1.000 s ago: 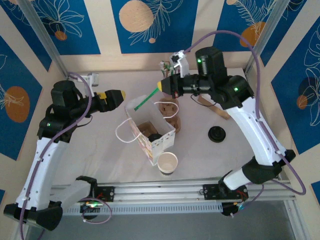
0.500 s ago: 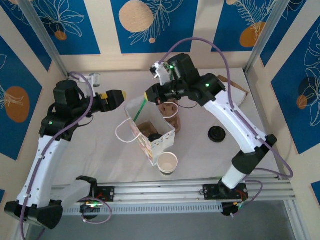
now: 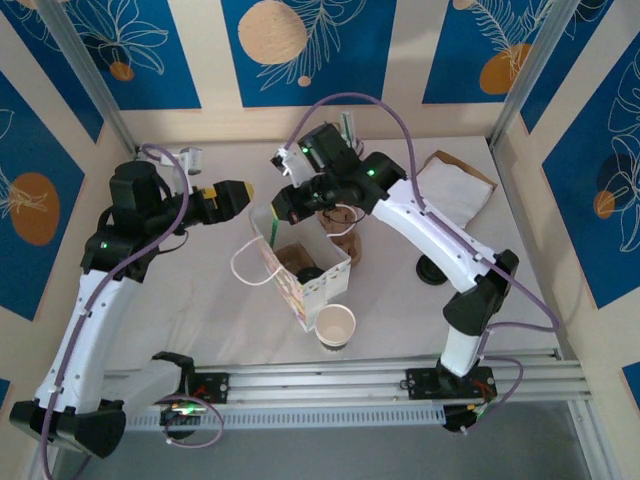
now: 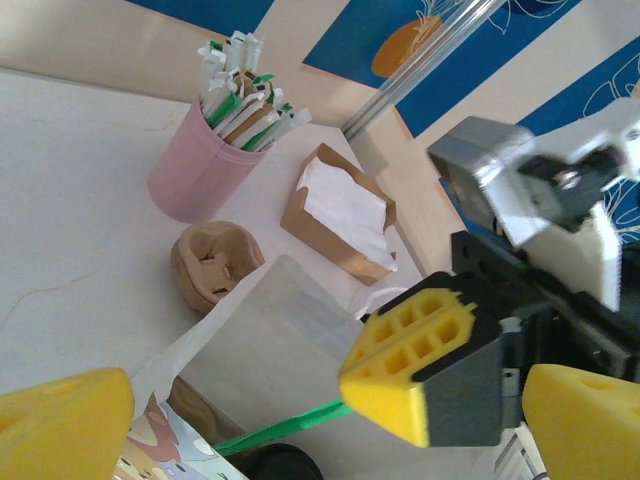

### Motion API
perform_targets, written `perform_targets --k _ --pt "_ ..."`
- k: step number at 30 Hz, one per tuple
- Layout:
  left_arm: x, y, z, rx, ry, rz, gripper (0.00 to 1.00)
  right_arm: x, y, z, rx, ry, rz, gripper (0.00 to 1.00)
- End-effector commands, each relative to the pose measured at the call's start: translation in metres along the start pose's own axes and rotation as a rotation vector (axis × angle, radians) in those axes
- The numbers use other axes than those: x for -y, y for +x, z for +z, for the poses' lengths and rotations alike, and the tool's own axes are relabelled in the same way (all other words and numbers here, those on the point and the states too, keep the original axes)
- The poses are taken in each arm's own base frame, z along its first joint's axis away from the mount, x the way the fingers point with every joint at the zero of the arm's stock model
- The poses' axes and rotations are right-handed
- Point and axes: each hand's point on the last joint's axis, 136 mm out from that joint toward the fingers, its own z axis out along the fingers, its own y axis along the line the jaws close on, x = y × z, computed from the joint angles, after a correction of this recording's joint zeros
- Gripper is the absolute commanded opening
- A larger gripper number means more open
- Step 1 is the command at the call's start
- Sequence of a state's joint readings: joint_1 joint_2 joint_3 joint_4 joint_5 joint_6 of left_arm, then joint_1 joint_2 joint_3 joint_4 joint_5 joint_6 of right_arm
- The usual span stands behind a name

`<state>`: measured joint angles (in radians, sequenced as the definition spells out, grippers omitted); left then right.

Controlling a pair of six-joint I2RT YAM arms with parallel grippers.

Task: Pack the takeout coffee

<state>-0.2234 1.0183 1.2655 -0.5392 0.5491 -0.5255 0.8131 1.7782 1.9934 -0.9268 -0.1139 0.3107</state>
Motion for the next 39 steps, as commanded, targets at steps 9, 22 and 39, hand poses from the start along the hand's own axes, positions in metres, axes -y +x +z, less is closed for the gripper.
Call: perform_targets --k 9,22,39 --pt "0.007 0.002 -0.003 0.007 0.023 0.005 1.0 0.02 0.017 0.041 -0.083 0.082 -0.025 0.02" --pt "0.008 0.003 -0.002 0.001 0.034 -0.001 1.0 0.02 0.009 0.024 -0.062 0.127 -0.049 0.28" --pt "0.053 -0.01 0.039 -0.09 0.073 0.131 1.0 0.016 -0.028 -0.093 0.186 0.126 -0.012 0.52"
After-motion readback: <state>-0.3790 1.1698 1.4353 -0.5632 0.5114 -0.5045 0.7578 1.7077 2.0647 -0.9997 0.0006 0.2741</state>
